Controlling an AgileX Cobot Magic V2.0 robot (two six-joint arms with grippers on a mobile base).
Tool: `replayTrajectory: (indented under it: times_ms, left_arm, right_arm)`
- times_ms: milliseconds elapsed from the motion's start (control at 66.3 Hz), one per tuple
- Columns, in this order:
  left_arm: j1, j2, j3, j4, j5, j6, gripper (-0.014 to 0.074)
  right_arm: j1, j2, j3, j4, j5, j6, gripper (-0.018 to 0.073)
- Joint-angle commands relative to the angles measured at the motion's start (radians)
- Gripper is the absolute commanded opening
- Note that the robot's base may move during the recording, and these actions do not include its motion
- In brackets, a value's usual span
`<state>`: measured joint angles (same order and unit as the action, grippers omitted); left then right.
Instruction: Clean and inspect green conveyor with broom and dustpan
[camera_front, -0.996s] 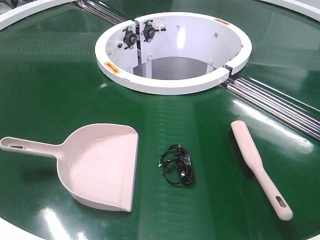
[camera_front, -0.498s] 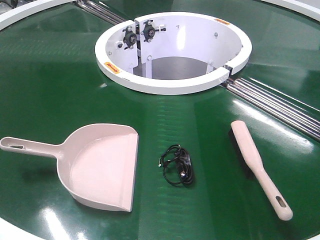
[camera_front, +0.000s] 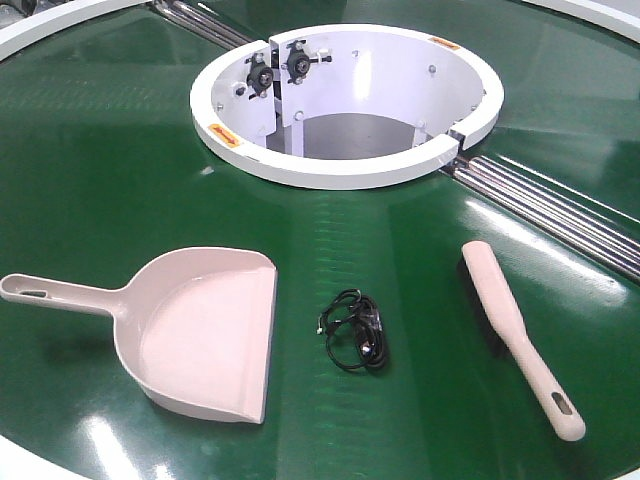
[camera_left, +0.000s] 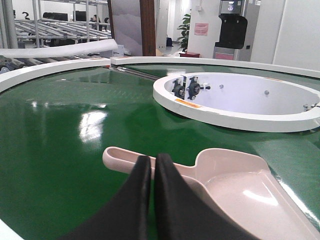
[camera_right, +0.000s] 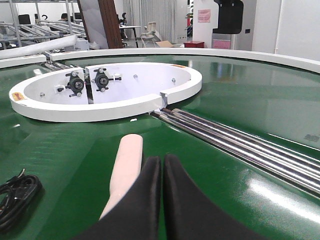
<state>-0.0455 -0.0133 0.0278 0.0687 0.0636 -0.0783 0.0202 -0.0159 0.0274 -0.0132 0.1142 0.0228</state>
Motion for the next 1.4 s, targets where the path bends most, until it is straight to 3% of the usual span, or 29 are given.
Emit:
replayTrajectory:
  times_ms: [0,106,211,438,588,1101,1237,1388]
  left_arm:
    - [-0.003,-0.014,0.029,0.000,-0.106,-0.001,-0.0007]
    - [-0.003,-0.012,-0.019,0.018,-0.191,0.016,-0.0007]
    - [-0.003,0.029,-0.161,0.055,-0.161,0.053,-0.0007]
    - [-0.003,0.348,-0.500,0.059,0.119,0.060,-0.0007]
    - [-0.003,0.551,-0.623,0.050,0.346,0.056,-0.0007]
    - [-0.003,0.796,-0.628,0.027,0.496,0.050,0.0028]
    - [-0.003,0.812,-0.628,0.025,0.491,0.053,0.0106]
    - [-0.003,0.814,-0.628,0.025,0.496,0.053,0.0286]
  right_arm:
    - [-0.003,-0.012,0.020,-0.003,-0.076,-0.011,-0.0010]
    - [-0.003,-0.012,0.020,-0.003,-0.076,-0.011,-0.0010]
    - [-0.003,-0.012,0.020,-0.003,-0.076,-0.011,-0.0010]
    - [-0.003,-0.012,0.020,-0.003,-0.076,-0.011,-0.0010]
    - [-0.003,-0.012,0.020,-0.003,-0.076,-0.011,-0.0010]
    - [-0.003,-0.012,0.020,-0.003,-0.076,-0.011,-0.0010]
    - [-0.003,-0.012,0.020,-0.003,-0.076,-0.011,-0.0010]
    - [-0.003,-0.012,0.020,-0.003,-0.076,-0.011,-0.0010]
